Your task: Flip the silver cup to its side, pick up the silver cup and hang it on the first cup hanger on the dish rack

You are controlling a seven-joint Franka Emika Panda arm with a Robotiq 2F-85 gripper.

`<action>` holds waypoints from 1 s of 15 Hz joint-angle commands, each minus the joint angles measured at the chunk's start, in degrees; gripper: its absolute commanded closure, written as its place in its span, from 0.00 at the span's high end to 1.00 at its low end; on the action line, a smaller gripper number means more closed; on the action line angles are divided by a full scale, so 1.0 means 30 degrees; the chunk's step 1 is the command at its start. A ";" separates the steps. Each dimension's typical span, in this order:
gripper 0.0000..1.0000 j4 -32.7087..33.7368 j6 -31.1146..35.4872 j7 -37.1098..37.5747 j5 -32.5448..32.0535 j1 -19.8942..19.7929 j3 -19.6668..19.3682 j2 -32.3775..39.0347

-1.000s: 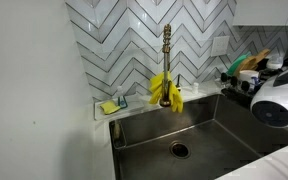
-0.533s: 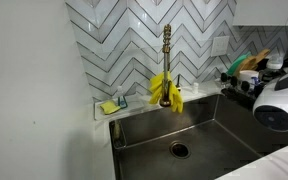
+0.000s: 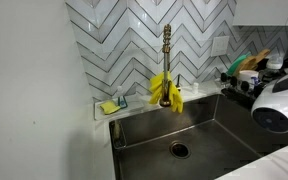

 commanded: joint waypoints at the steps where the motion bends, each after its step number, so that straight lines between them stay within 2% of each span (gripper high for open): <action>1: 0.41 -0.0262 0.0222 0.0947 0.0142 0.0377 0.0045 0.0914; 10: 0.41 0.1182 0.2263 -0.0487 0.0793 0.0419 -0.0026 0.0305; 15: 0.41 0.0959 0.2186 -0.0948 0.0302 0.0285 -0.0035 0.0557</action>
